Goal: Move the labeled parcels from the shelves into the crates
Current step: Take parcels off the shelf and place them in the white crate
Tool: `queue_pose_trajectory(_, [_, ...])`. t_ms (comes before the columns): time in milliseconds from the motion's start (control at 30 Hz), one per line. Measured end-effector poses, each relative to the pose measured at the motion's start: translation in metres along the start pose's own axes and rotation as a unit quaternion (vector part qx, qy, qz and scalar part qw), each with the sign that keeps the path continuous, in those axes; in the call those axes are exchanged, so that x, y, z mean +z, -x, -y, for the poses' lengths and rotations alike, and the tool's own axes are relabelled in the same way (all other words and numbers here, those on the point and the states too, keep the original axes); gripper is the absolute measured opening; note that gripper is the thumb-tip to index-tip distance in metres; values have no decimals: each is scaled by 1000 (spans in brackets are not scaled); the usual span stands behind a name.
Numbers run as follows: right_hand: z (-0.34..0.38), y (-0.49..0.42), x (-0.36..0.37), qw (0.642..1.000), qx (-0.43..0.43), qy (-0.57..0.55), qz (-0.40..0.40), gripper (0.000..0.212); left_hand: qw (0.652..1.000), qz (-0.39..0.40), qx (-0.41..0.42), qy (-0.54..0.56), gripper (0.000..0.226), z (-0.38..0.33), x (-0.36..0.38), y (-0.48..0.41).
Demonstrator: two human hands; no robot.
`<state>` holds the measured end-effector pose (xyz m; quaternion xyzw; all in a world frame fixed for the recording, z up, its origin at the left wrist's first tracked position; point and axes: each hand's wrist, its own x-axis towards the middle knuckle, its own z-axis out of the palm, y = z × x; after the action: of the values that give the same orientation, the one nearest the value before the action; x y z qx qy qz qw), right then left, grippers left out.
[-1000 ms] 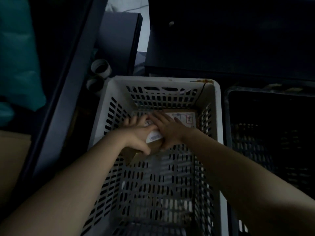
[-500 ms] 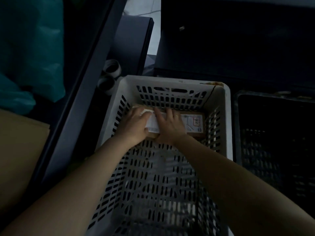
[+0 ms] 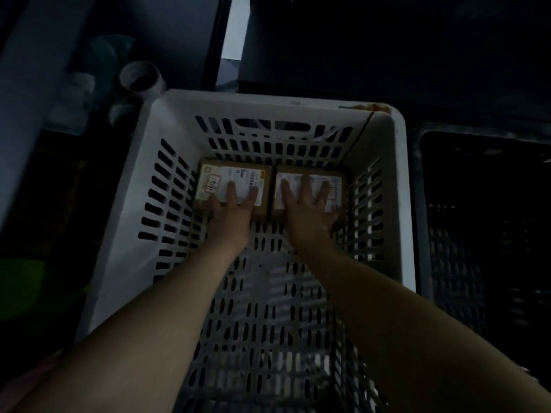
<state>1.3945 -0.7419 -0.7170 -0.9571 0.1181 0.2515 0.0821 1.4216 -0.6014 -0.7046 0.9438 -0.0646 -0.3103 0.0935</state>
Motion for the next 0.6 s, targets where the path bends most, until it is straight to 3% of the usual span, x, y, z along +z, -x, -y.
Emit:
queue_pose_trajectory(67, [7,-6,0,1000,-11,11,-8,101,999,-31,3,26,73,-2,10,-11])
queue_pose_trajectory(200, [5,-7,4,998,-20,51,-18,104,999,-9,0,33,81,-2,16,-17])
queue_pose_trajectory(300, [5,0,-5,997,-42,46,-35,80,1000,-11,3,-4,68,1,-4,-4])
queue_pose_trajectory(400, [11,17,-29,992,-87,45,-74,56,994,-94,52,-31,45,4,-31,20])
queue_pose_trajectory(600, [22,83,-107,976,-194,59,-77,49,973,-202,99,-57,30,3,-93,105])
